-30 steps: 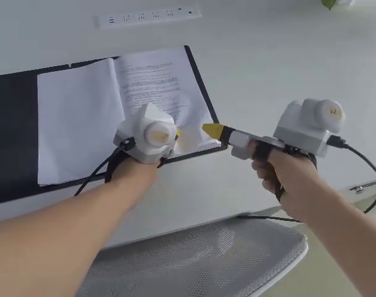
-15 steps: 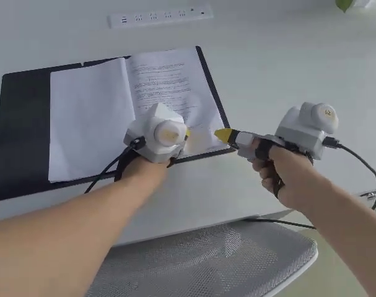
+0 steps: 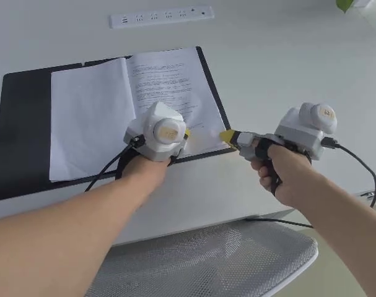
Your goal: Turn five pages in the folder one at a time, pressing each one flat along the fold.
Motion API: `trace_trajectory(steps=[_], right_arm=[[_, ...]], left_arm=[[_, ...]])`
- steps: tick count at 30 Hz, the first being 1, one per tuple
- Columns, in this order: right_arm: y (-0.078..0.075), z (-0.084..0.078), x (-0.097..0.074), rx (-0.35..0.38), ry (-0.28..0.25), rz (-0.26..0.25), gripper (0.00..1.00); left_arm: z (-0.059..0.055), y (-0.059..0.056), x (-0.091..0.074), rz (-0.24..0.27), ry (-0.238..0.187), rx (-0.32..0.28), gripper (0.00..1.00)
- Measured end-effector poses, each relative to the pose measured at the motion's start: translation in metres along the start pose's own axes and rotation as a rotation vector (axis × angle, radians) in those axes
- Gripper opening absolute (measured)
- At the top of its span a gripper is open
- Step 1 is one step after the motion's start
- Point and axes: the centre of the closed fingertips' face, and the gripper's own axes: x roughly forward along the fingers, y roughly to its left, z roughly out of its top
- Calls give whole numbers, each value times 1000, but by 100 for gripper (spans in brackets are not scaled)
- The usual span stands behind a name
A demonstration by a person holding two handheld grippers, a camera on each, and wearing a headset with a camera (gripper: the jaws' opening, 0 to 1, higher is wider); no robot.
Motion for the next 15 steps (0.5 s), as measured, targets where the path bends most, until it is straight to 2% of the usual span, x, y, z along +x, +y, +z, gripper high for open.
trace_trajectory(steps=[3, 5, 7, 9, 11, 15], right_arm=[[7, 3, -2, -14, -12, 12, 0], [12, 3, -4, -19, -15, 23, 0], [19, 5, -5, -36, -25, 35, 0], [26, 6, -6, -37, -30, 51, 0], [37, 8, -8, -52, -40, 69, 0], [63, 8, -10, -93, -47, 120, 0]], left_arm=[[1, 0, -2, -12, -5, -48, 3], [0, 1, -5, -13, -4, -43, 3], [3, 3, -11, -18, -24, -86, 11], [4, 4, -17, -20, -31, -98, 16], [5, 9, -26, -11, -29, -96, 14], [13, 23, -48, 6, -68, -135, 15]])
